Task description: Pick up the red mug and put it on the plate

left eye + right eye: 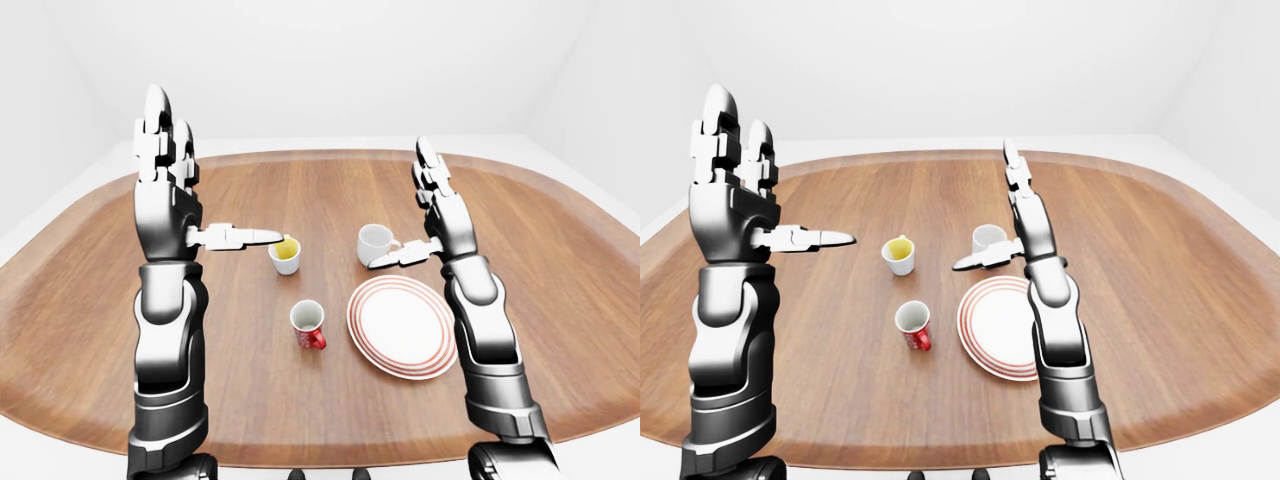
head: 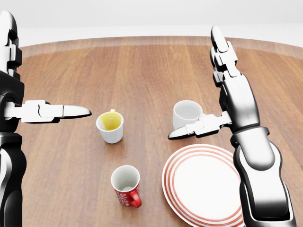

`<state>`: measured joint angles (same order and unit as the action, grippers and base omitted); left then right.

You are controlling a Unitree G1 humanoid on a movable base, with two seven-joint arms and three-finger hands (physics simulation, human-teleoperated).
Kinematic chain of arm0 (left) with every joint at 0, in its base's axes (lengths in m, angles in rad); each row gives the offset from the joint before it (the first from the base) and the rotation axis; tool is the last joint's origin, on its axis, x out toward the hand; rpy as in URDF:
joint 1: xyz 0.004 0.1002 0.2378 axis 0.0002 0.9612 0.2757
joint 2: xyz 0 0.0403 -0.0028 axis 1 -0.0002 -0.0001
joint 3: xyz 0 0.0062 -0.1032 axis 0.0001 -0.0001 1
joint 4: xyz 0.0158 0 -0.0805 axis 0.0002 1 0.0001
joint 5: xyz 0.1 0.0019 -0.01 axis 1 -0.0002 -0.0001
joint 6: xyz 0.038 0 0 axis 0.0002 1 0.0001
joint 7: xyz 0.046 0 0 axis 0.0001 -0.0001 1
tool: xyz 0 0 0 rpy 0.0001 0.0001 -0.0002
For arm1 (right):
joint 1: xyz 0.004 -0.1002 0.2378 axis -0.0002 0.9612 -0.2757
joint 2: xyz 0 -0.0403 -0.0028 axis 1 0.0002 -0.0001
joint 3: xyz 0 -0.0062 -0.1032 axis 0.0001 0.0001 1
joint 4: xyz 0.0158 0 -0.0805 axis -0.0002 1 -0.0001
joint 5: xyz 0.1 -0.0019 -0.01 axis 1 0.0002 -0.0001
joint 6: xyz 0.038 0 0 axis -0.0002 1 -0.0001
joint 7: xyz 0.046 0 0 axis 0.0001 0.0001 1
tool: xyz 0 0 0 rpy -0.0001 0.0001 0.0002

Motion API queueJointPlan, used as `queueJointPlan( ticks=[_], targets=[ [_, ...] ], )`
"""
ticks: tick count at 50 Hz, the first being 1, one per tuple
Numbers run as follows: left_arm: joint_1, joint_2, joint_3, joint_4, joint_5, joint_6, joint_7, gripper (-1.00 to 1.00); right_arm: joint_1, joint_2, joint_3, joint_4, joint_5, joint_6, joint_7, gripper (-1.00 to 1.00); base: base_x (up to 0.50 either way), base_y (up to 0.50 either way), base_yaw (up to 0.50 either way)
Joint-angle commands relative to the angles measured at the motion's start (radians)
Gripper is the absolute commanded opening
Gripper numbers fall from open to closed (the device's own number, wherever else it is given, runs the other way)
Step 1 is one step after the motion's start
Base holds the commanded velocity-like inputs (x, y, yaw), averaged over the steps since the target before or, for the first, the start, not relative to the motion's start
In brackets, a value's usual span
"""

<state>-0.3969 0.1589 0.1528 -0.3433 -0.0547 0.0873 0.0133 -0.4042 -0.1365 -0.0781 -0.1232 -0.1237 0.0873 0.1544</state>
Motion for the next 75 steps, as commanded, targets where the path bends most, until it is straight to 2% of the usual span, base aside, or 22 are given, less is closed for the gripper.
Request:
queueJointPlan(
  ticks=[1,35,53,75],
  targets=[
    [0.001,0.001,0.000,0.009,-0.001,0.000,0.001,1.00,-0.028,0.015,0.032,0.053,-0.076,0.000,0.025,1.00,0.00,0.00,0.00],
    [-0.010,0.005,0.006,-0.015,-0.017,0.000,0.006,1.00,-0.095,0.112,0.142,0.349,-0.366,0.000,0.070,1.00,0.00,0.00,0.00],
    [-0.007,0.012,0.013,-0.014,-0.026,0.000,0.006,1.00,-0.112,0.179,0.188,0.560,-0.446,0.000,0.026,1.00,0.00,0.00,0.00],
    [-0.011,0.013,0.012,-0.003,-0.032,0.000,0.009,1.00,-0.106,0.222,0.216,0.621,-0.500,0.000,0.019,1.00,0.00,0.00,0.00]
  ],
)
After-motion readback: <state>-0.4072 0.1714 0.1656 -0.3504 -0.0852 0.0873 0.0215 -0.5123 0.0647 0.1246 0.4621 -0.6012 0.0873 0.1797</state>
